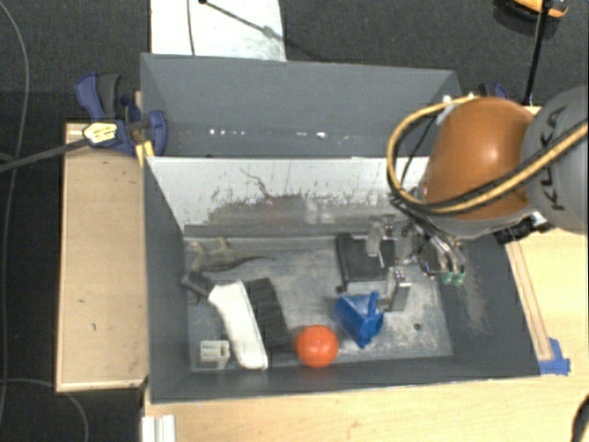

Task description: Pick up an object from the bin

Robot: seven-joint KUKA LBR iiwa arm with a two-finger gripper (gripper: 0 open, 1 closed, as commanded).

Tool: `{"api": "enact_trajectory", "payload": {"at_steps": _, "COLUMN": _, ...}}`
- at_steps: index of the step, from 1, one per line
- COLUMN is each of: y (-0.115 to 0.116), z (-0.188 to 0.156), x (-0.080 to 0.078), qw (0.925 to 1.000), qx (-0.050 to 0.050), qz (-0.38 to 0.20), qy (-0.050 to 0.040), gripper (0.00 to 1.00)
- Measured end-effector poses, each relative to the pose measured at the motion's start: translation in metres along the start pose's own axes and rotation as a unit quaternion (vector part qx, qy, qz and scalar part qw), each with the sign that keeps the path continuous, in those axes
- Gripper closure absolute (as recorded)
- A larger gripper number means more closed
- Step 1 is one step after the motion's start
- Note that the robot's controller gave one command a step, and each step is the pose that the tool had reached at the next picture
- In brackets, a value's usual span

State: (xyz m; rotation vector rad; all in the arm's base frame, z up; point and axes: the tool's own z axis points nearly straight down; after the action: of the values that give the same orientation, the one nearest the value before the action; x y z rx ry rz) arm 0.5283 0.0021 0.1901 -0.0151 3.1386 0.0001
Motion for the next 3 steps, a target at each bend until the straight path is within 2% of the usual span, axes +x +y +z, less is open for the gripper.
{"api": "enact_trajectory", "payload": {"at_steps": 1, "y": -0.013, "z": 0.029, "x": 0.011, "qw": 0.9998, "qx": -0.001, "qz": 0.022, "qy": -0.0039, "gripper": 0.0}}
{"api": "enact_trajectory", "payload": {"at_steps": 2, "y": -0.022, "z": 0.083, "x": 0.027, "qw": 0.9978, "qx": 0.0, "qz": 0.066, "qy": -0.0013, "gripper": 0.0}}
{"api": "enact_trajectory", "payload": {"at_steps": 3, "y": -0.01, "z": 0.113, "x": 0.033, "qw": 0.9933, "qx": -0.001, "qz": 0.116, "qy": -0.0047, "gripper": 0.0}}
